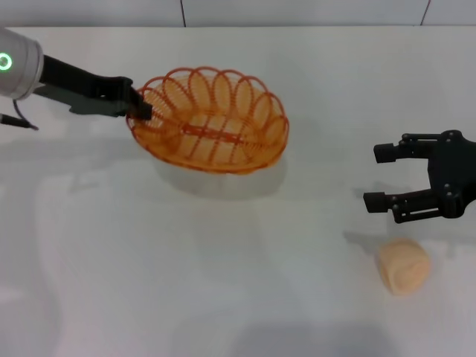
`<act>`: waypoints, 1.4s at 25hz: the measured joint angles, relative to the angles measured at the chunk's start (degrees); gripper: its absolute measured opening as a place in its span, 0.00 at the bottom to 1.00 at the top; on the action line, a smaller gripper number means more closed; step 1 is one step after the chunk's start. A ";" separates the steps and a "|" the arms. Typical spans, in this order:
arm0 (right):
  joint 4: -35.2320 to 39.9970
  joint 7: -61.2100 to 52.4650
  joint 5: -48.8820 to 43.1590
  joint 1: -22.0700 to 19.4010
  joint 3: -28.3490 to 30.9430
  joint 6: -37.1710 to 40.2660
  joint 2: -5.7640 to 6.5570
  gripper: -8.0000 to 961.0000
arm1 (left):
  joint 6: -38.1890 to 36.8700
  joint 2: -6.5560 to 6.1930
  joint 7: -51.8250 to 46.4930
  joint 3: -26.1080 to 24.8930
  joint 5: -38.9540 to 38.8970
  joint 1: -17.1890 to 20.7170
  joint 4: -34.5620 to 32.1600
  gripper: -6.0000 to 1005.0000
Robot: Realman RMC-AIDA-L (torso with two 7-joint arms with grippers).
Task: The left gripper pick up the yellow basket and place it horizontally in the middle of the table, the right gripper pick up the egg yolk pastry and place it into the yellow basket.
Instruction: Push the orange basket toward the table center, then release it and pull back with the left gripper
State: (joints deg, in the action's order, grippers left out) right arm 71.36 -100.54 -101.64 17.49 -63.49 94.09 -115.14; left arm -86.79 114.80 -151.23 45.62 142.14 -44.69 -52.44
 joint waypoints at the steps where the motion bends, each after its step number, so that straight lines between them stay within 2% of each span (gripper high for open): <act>1: 0.00 -0.06 0.00 0.11 -0.05 0.11 0.00 0.89 | -0.11 -0.16 -1.21 0.04 0.88 -0.10 0.22 0.08; 9: 0.30 -0.71 0.00 0.88 -0.31 1.09 0.00 0.89 | -0.44 -0.29 -6.95 0.27 7.39 -0.63 0.54 0.08; 14: 0.12 -0.72 -0.02 1.22 -0.38 1.54 0.00 0.89 | -0.39 0.30 -9.41 0.66 10.33 -1.53 0.85 0.08; 26: 0.00 -0.72 -0.06 1.35 -0.33 2.39 0.00 0.89 | 2.61 1.78 -14.17 1.28 9.01 -1.15 1.31 0.08; 35: -0.07 -0.77 -0.06 1.90 -0.34 3.27 0.00 0.89 | 4.86 2.13 -15.33 1.40 7.67 -1.54 3.89 0.08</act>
State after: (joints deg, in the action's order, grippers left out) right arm 71.29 -101.30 -101.70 19.39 -63.83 97.36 -115.14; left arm -81.94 116.93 -166.57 47.01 149.81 -46.23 -48.55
